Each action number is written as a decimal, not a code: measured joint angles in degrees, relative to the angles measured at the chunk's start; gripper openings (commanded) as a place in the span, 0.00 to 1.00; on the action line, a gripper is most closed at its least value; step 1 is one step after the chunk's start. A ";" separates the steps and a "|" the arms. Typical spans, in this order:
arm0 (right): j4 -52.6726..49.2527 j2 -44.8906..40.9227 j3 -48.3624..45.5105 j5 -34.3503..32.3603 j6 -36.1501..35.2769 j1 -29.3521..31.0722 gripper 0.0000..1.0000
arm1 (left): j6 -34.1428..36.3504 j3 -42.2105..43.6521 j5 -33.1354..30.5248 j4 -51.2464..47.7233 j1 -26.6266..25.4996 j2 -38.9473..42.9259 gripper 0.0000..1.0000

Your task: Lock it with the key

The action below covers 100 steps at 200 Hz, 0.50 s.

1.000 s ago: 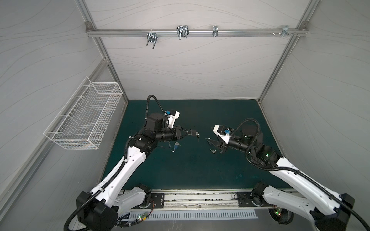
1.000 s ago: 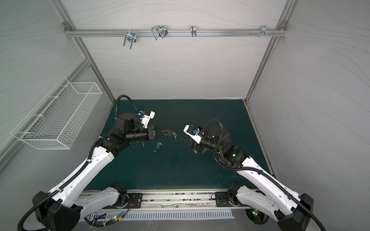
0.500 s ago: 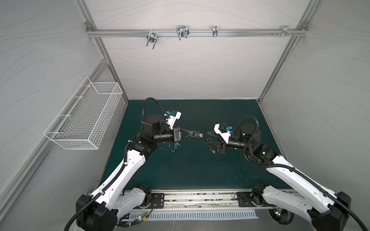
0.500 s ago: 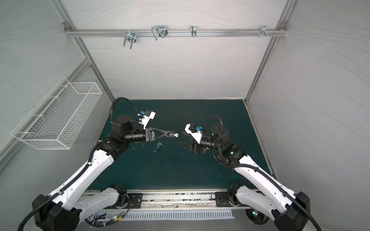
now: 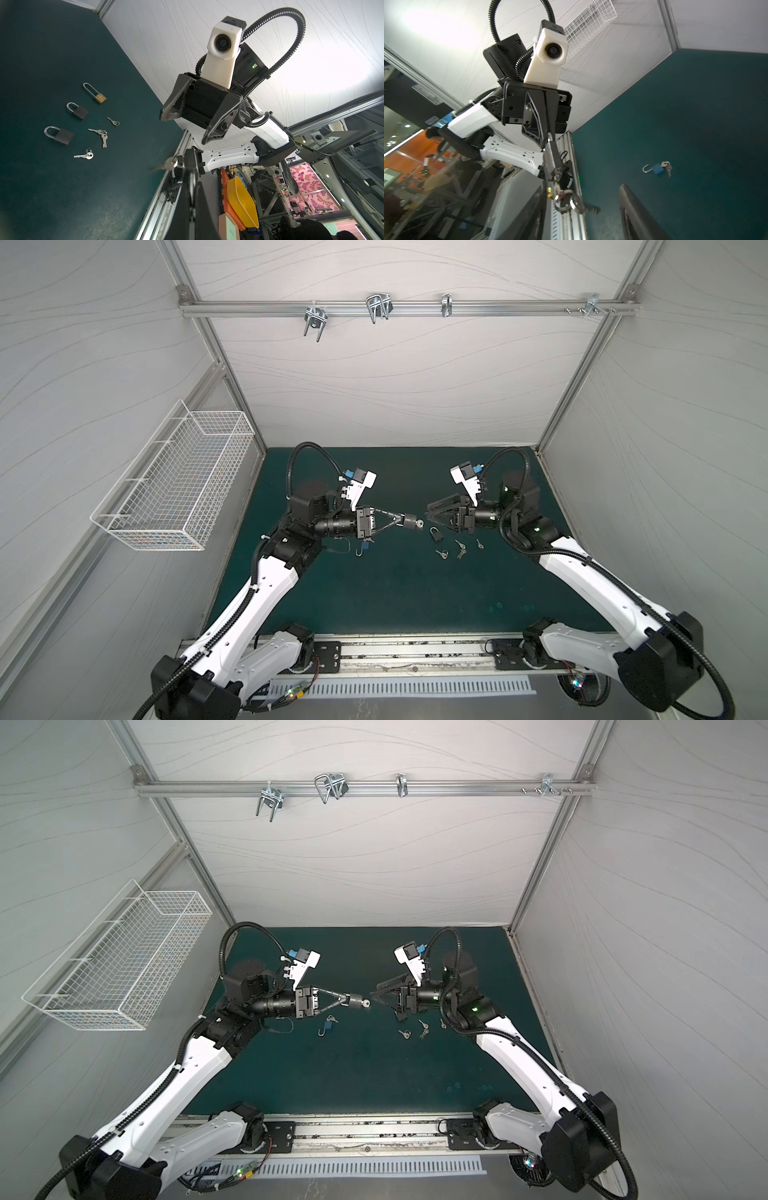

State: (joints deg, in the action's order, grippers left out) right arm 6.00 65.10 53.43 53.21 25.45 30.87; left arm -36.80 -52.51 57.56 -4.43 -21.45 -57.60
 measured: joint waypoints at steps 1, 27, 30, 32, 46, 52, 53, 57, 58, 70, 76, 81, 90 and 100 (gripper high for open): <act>0.00 0.00 0.02 0.09 0.13 0.07 0.53 | 0.00 -0.02 0.00 -0.02 0.00 -0.02 0.00; -1.46 0.22 1.51 0.42 -0.24 2.40 0.47 | 0.02 -0.17 0.20 0.04 0.00 -0.52 0.00; -1.62 0.26 1.70 0.42 -0.37 2.64 0.46 | 0.02 -0.17 0.22 0.04 0.00 -0.52 0.00; -1.62 0.28 1.79 0.39 -0.42 2.78 0.46 | 0.02 -0.17 0.22 0.04 0.00 -0.55 0.00; -1.79 0.37 2.05 0.44 -0.81 3.52 0.43 | 0.02 -0.17 0.24 0.04 0.00 -0.63 0.00; -1.92 0.44 2.10 0.42 -0.94 3.63 0.43 | 0.02 -0.17 0.26 0.02 0.00 -0.63 0.00; -1.97 0.46 2.12 0.44 -0.96 3.65 0.42 | 0.02 -0.17 0.24 0.02 0.00 -0.63 0.00; -2.05 0.55 2.12 0.44 -0.98 3.65 0.42 | 0.02 -0.17 0.24 0.04 0.00 -0.63 0.00; -2.08 0.59 2.12 0.44 -1.07 3.65 0.42 | 0.02 -0.17 0.26 0.04 0.00 -0.63 0.00; -2.29 1.03 2.14 0.48 -1.22 3.67 0.41 | 0.04 -0.17 0.26 0.02 0.00 -0.61 0.00; -2.47 1.25 2.14 0.59 -1.29 3.67 0.41 | 0.04 -0.17 0.26 0.02 0.00 -0.61 0.00; -2.64 1.46 2.14 0.70 -1.33 3.74 0.41 | 0.04 -0.17 0.26 0.02 0.00 -0.61 0.00; -3.02 1.70 2.14 0.83 -1.49 3.78 0.40 | 0.04 -0.17 0.24 0.02 0.00 -0.57 0.00; -3.48 1.84 2.14 0.94 -1.60 3.91 0.38 | 0.07 -0.17 0.22 0.02 0.00 -0.50 0.00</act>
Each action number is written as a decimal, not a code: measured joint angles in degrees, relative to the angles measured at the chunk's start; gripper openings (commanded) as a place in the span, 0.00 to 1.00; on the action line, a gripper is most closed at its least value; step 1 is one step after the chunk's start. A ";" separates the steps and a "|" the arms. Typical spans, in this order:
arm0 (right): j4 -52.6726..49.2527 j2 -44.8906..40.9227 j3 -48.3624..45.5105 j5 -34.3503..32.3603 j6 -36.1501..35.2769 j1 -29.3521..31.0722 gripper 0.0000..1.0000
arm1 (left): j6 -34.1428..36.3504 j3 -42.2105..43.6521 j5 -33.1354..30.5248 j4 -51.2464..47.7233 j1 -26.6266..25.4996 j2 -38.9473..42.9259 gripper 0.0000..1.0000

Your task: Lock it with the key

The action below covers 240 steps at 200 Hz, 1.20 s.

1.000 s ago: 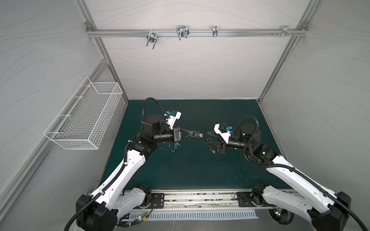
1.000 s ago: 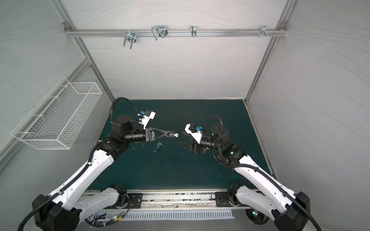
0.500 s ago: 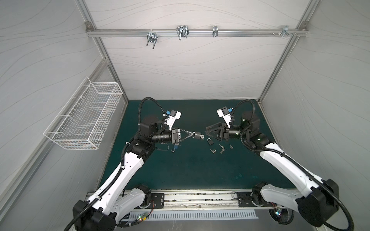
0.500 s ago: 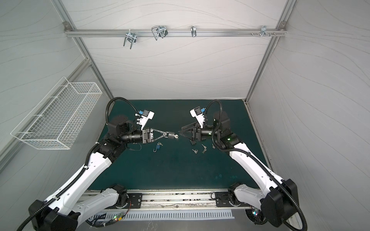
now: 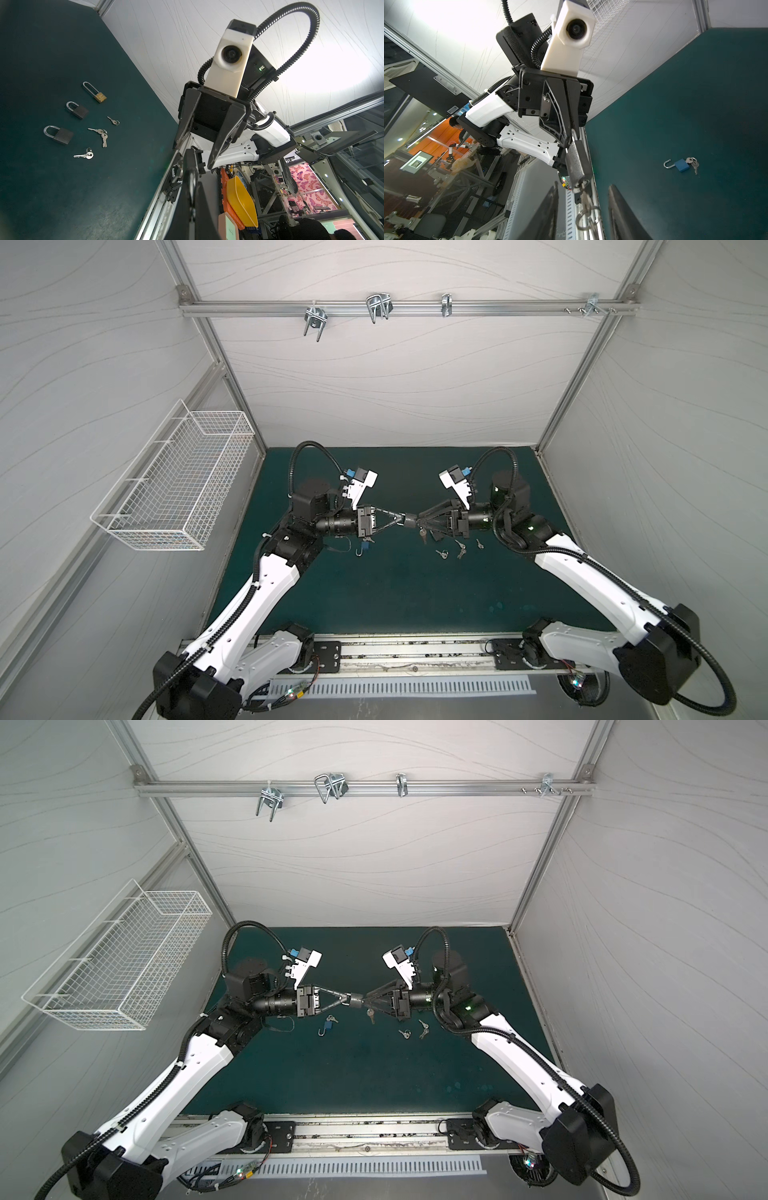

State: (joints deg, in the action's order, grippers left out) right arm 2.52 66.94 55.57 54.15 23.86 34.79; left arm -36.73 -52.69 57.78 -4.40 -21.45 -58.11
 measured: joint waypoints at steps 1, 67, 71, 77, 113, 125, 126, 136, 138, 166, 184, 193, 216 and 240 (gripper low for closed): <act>-0.07 0.00 0.00 0.00 0.00 0.02 0.38 | 0.00 0.00 0.00 0.00 0.00 0.00 0.00; -1.77 -0.07 0.00 0.66 -1.36 0.13 0.24 | 0.11 0.00 -0.11 0.00 0.00 0.22 0.00; -1.86 -0.09 0.00 0.61 -1.42 0.13 0.23 | 0.11 0.00 -0.11 -0.02 0.00 0.22 0.00; -1.99 -0.11 0.00 0.66 -1.33 0.13 0.21 | 0.09 0.00 -0.13 0.00 0.00 0.22 0.00; -2.32 -0.35 0.00 0.66 -1.46 0.13 0.13 | 0.11 0.00 -0.24 0.00 0.00 0.24 0.00; -2.60 -0.35 0.00 0.57 -1.49 0.13 0.08 | 0.13 0.00 -0.28 -0.02 0.00 0.33 0.00; -2.60 -0.35 0.00 0.57 -1.49 0.13 0.07 | 0.13 0.00 -0.31 -0.02 0.00 0.33 0.00; -2.69 -0.35 0.00 0.59 -1.36 0.13 0.03 | 0.31 0.00 -0.31 -0.04 0.00 0.44 0.00; -2.71 -0.35 0.00 0.59 -1.46 0.13 0.02 | 0.37 0.00 -0.31 -0.07 0.00 0.46 0.00; -3.02 -0.35 0.00 1.07 -1.05 0.13 0.00 | 1.42 -0.02 -0.35 -0.61 0.00 0.66 0.00; -3.04 -0.35 0.00 1.68 -0.72 -0.07 0.00 | 1.73 -0.35 -0.33 -1.11 -0.02 0.68 0.00; -3.02 -0.35 0.00 2.23 -0.55 -0.48 0.00 | 1.79 -0.61 -0.31 -1.31 -0.07 0.68 0.00; -2.60 -0.46 -0.26 3.98 0.79 -1.88 0.00 | 1.84 -0.85 -0.42 -1.33 -0.17 0.87 0.00; -2.56 -1.38 -1.44 6.03 1.92 -4.33 0.00 | 2.01 -0.98 -1.03 -1.33 -0.02 1.44 0.00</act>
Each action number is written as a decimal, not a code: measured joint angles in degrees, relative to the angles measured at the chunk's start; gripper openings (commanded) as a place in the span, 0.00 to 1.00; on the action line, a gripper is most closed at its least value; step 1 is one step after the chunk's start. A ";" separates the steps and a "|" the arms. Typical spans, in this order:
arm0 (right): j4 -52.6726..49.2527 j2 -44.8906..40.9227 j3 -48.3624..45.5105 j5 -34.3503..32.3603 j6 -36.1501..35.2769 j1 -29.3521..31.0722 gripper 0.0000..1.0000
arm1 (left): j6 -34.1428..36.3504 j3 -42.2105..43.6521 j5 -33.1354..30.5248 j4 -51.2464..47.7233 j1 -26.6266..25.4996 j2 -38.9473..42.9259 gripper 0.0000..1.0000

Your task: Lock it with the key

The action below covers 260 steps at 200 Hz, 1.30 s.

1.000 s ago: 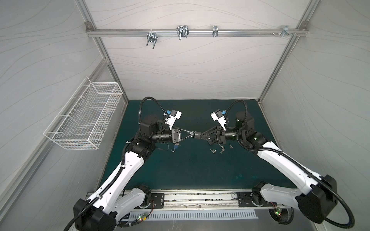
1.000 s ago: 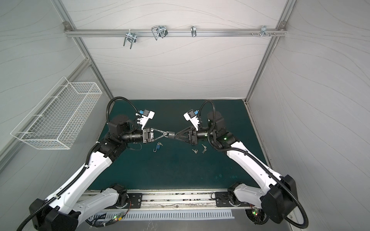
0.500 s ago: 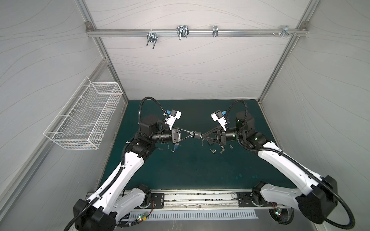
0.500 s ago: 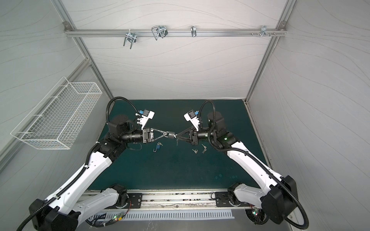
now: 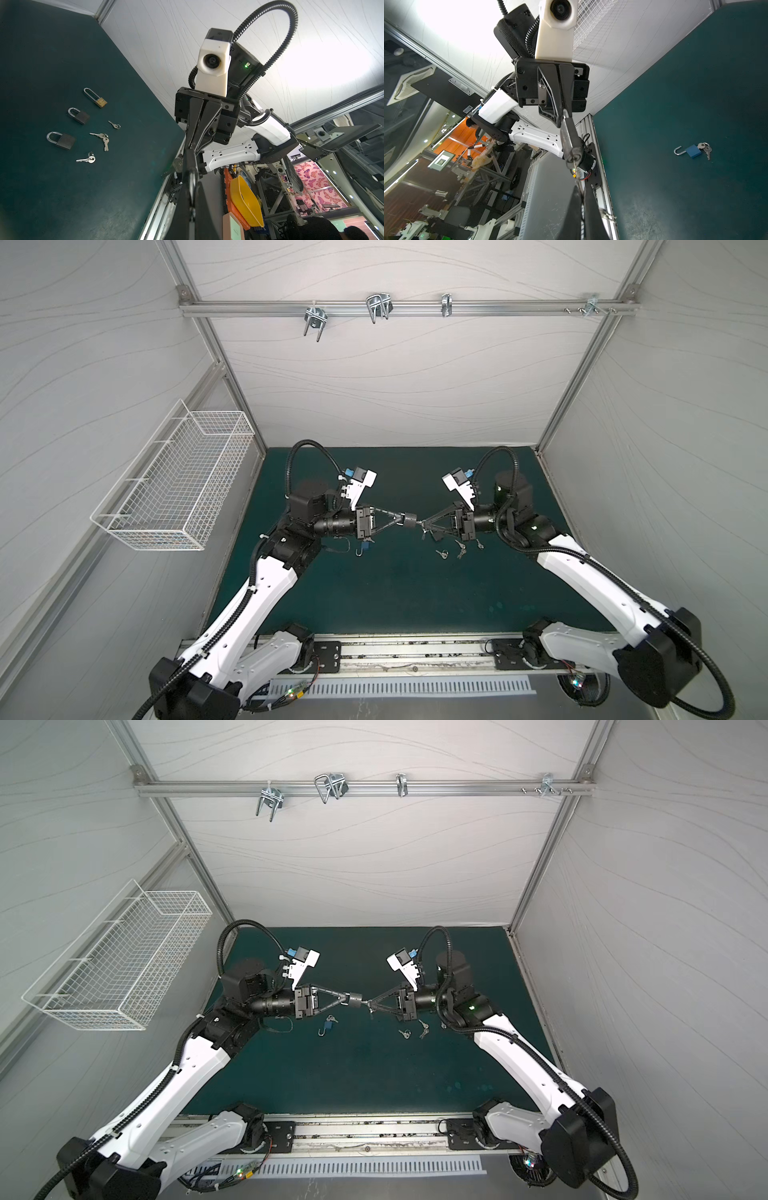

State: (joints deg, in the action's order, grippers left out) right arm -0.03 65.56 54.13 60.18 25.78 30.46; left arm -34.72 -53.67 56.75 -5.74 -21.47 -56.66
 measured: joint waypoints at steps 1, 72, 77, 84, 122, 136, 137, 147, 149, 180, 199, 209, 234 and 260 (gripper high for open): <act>0.00 -0.02 -0.04 0.04 0.02 -0.07 0.00 | 0.00 0.00 -0.02 0.00 0.00 0.04 0.00; -6.27 -2.43 -0.72 -2.43 -3.61 -2.10 0.00 | 1.73 -1.64 -1.70 -2.86 0.02 1.11 0.00; -7.67 -2.75 -0.57 -3.21 -4.70 -2.10 0.00 | 1.86 -1.75 -2.08 -3.45 0.02 1.11 0.00; -9.40 -3.28 -0.26 -4.42 -6.03 -2.10 0.00 | 2.12 -1.88 -2.62 -4.37 0.02 1.09 0.00; -16.00 -7.74 0.15 -14.14 -11.78 -2.10 0.00 | 4.55 -3.17 -8.46 -11.34 0.02 0.52 0.00; -16.72 -9.53 -0.15 -19.08 -12.46 -2.10 0.00 | 5.07 -3.61 -11.23 -13.94 0.02 0.04 0.00; -16.81 -9.68 -0.20 -19.54 -12.52 -2.10 0.00 | 5.11 -3.61 -11.47 -14.12 0.02 0.02 0.00; -17.33 -10.84 -0.63 -23.43 -12.83 -2.10 0.00 | 5.20 -3.61 -13.49 -15.56 0.00 -0.28 0.00; -17.55 -11.06 -0.70 -24.37 -12.94 -2.10 0.00 | 5.22 -3.61 -13.88 -15.87 0.00 -0.37 0.00; -21.75 -9.92 -0.79 -37.09 -12.55 -2.16 0.00 | 5.64 -3.19 -22.10 -19.41 -1.97 -1.03 0.00; -24.15 -7.78 -0.96 -46.51 -9.01 -2.19 0.00 | 5.27 -1.01 -25.99 -19.30 -4.59 -1.33 0.00; -24.28 -7.58 -1.90 -49.20 -8.20 -2.34 0.00 | 4.83 0.79 -27.41 -18.95 -5.75 -1.64 0.00; -20.44 -11.37 -10.23 -51.23 -5.88 -3.08 0.00 | 3.34 5.62 -29.88 -17.84 -7.56 -2.91 0.00; -18.56 -14.95 -18.23 -50.01 -3.52 -4.26 0.00 | 2.54 7.85 -32.02 -17.64 -8.07 -4.13 0.00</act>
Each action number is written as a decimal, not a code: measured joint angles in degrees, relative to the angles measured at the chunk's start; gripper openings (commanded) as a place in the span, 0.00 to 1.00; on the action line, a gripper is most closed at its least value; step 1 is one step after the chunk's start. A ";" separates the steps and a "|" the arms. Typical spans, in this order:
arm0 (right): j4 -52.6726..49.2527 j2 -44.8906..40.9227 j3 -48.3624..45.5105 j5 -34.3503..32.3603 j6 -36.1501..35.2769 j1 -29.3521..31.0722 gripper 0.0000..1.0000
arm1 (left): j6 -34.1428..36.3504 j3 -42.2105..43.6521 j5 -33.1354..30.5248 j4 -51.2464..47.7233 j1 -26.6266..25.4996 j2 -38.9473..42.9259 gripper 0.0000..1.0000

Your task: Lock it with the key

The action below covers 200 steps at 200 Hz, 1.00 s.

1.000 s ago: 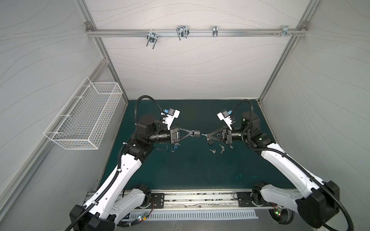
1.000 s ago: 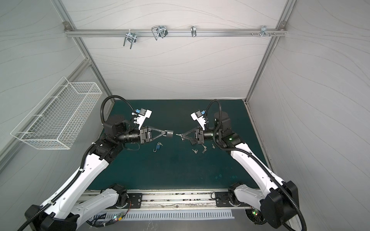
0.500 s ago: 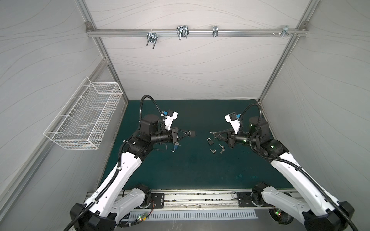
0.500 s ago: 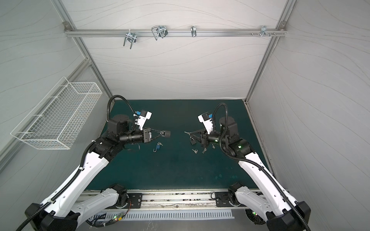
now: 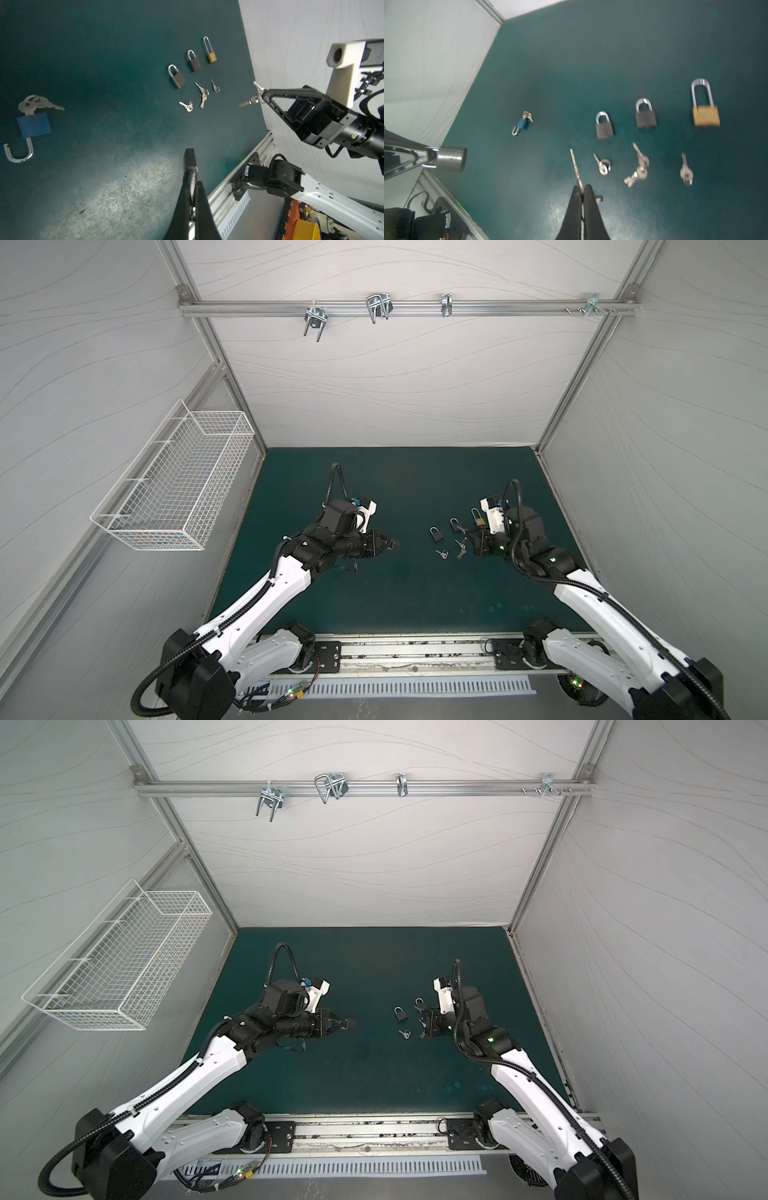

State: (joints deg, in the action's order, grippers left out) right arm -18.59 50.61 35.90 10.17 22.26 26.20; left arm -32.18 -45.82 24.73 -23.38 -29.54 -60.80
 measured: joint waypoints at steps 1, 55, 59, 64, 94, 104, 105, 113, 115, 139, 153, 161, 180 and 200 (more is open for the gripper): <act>-0.04 0.00 -0.13 0.09 0.28 -0.02 0.00 | 0.00 0.07 -0.13 0.04 0.00 -0.02 0.00; 0.26 2.69 -0.17 0.70 3.32 6.32 0.00 | -0.79 4.13 -5.14 1.95 -0.04 -0.76 0.00; 0.31 2.80 -0.17 0.28 3.56 7.67 0.00 | -0.94 4.52 -5.55 1.95 -0.04 -0.76 0.00; 0.37 2.99 -0.17 -0.22 3.89 9.49 0.00 | -1.11 5.09 -6.08 1.97 -0.04 -0.72 0.00; 2.34 6.84 -0.24 -2.34 6.08 18.12 0.00 | -2.54 7.69 -8.52 1.86 0.55 0.07 0.00; 3.45 9.18 -0.24 -2.58 6.95 19.41 0.00 | -2.67 7.98 -8.76 1.86 0.94 0.70 0.00; 3.63 9.60 -0.24 -2.60 7.04 19.54 0.00 | -2.69 8.00 -8.79 1.86 1.03 0.79 0.00; 4.55 11.98 -0.17 -2.64 7.72 20.35 0.00 | -2.78 8.02 -8.96 1.84 1.40 1.31 0.00; 4.74 12.59 -0.13 -2.64 7.91 20.57 0.00 | -2.80 8.02 -8.94 1.86 1.51 1.46 0.00; 6.14 20.35 1.97 -3.30 8.66 23.52 0.00 | -2.80 8.02 -8.94 1.86 2.47 2.62 0.00; 6.75 24.11 4.26 -3.56 8.63 25.90 0.00 | -2.78 8.02 -8.96 1.81 2.71 2.93 0.00; 7.26 25.90 5.64 -3.48 8.59 26.86 0.00 | -2.78 8.02 -8.96 1.79 2.78 3.08 0.00; 8.68 28.89 8.07 -3.15 8.37 27.96 0.00 | -2.75 8.02 -9.11 1.64 2.78 3.48 0.00; 8.11 32.24 10.32 -3.04 8.24 26.82 0.00 | -2.73 8.02 -9.11 1.27 2.82 3.78 0.00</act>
State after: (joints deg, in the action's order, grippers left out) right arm -10.48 82.85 46.22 7.14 30.50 53.01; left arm -34.92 -37.80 15.62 -22.11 -26.72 -57.01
